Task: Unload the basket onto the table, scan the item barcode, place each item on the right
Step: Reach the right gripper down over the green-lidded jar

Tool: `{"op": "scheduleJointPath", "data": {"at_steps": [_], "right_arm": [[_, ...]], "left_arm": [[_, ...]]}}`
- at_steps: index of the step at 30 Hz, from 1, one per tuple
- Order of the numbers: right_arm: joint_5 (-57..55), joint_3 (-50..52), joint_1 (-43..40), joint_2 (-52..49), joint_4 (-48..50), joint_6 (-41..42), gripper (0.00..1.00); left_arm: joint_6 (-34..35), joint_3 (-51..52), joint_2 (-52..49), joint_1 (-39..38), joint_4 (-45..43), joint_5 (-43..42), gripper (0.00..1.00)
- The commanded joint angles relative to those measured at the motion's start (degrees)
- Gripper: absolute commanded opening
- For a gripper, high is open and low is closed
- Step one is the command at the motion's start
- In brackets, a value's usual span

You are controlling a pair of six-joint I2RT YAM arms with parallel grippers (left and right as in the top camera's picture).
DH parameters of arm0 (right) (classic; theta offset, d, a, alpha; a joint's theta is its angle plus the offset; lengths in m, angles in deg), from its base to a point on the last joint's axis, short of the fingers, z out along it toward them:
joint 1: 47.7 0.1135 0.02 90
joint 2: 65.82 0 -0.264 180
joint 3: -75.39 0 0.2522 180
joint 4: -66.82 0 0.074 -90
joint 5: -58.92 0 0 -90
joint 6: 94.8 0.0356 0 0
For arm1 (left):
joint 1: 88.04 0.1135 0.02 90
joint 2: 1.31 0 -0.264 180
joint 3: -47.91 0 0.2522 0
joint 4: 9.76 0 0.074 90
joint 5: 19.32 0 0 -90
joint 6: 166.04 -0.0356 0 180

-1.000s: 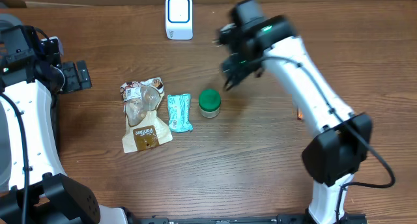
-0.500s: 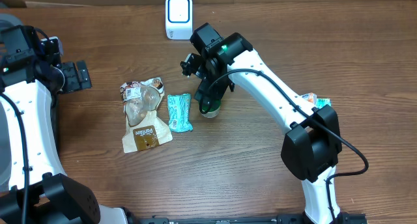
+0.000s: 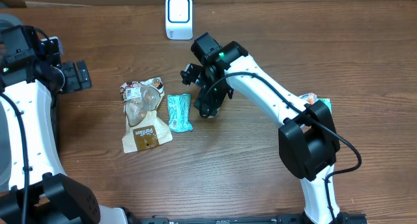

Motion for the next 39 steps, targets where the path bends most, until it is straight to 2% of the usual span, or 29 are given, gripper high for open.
{"op": "scheduleJointPath", "data": {"at_steps": [1, 4, 9, 16, 19, 23, 24, 25, 26, 30, 36, 39], "right_arm": [[1.0, 2.1, -0.1, -0.2, 2.5, -0.2, 0.98], [1.1, 2.7, -0.1, -0.2, 3.5, -0.2, 0.93], [0.8, 2.9, -0.3, -0.2, 4.1, 3.4, 0.72], [0.8, 2.8, -1.2, -0.2, 3.7, 22.6, 0.65], [0.8, 2.8, -1.7, -0.2, 3.7, 37.7, 0.67], [0.8, 2.8, -2.4, -0.2, 3.8, 57.7, 0.86], [0.8, 2.9, -2.4, -0.2, 4.0, 60.8, 0.88], [0.8, 2.8, -2.4, -0.2, 4.8, 62.6, 0.94], [0.6, 2.8, -2.4, -0.2, 5.3, 63.3, 1.0], [-4.0, 2.6, -2.2, -0.2, 6.8, 63.9, 1.0], [-3.9, -2.0, -2.2, -0.1, 4.1, 41.8, 1.0], [-3.9, -4.7, -2.2, -0.1, 2.2, 35.5, 1.0]], "left_arm": [[0.8, 0.2, 0.3, 0.6, -0.2, 0.4, 1.0], [0.8, 0.2, 0.3, 0.6, -0.3, 0.4, 1.0], [0.8, 0.2, 0.3, 0.6, -0.2, 0.4, 1.0], [0.8, 0.2, 0.3, 0.6, -0.3, 0.4, 0.99], [0.8, 0.2, 0.3, 0.6, -0.3, 0.4, 1.0], [0.8, 0.2, 0.3, 0.6, -0.2, 0.4, 1.0], [0.8, 0.2, 0.3, 0.6, -0.2, 0.4, 0.99], [0.8, 0.2, 0.3, 0.6, -0.2, 0.4, 0.99], [0.8, 0.2, 0.3, 0.6, -0.2, 0.4, 0.99], [0.8, 0.2, 0.3, 0.6, -0.2, 0.4, 0.99], [0.8, 0.2, 0.3, 0.6, -0.2, 0.4, 1.0], [0.8, 0.2, 0.3, 0.6, -0.2, 0.4, 1.0]]}}
